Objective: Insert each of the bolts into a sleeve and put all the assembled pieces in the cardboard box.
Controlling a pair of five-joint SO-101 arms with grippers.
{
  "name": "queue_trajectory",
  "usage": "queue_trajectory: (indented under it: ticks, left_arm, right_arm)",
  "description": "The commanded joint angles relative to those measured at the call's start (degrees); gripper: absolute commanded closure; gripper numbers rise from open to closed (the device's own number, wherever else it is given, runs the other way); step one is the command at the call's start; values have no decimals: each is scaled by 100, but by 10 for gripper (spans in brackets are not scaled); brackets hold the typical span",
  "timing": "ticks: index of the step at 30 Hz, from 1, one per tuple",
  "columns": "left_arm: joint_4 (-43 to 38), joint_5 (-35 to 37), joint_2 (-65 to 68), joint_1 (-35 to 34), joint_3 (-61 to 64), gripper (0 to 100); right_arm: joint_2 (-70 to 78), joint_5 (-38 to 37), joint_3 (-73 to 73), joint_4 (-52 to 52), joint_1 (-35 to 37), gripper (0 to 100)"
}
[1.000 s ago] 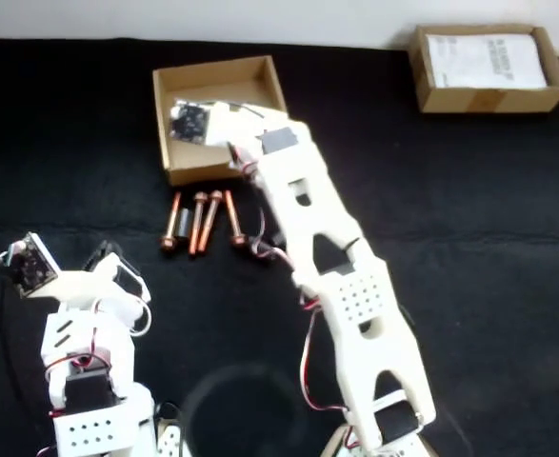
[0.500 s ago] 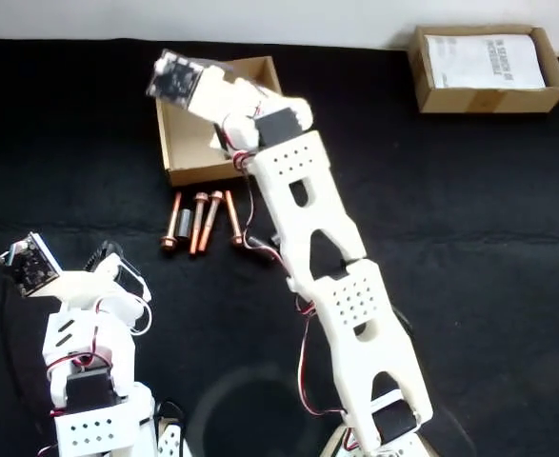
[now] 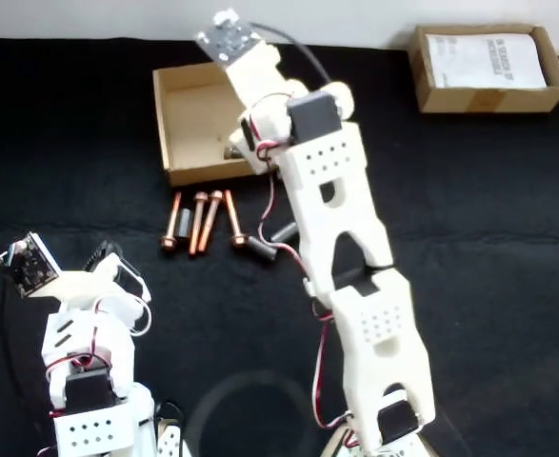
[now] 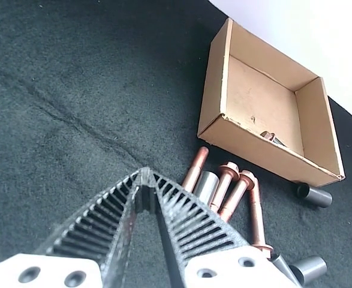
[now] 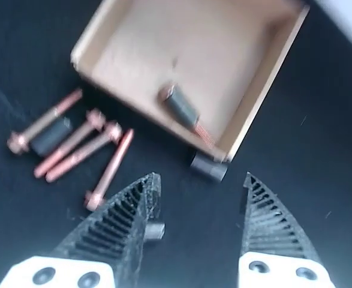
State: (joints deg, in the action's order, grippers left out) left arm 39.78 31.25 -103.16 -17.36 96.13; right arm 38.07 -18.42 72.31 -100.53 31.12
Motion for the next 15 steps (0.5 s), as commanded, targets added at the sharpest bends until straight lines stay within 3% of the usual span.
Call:
queue_trajectory:
  ticks: [1,3,5,12,15]
  left_arm:
    - [0,0,-75,84,101,973]
    - [0,0,-75,84,101,973]
    - [9,0,-75,84,101,973]
    - [18,0,-75,84,101,973]
    - [18,0,-75,84,101,973]
  right_arm:
    - [-760,53,-1367,-48,84,796]
    - [-892,-88,-1877,-40,145,796]
    - [-936,-686,-2220,-40,154,796]
    - [-927,-3780,-3073,-40,-171,796]
    - [-927,-4686,-3231,-40,-338,796]
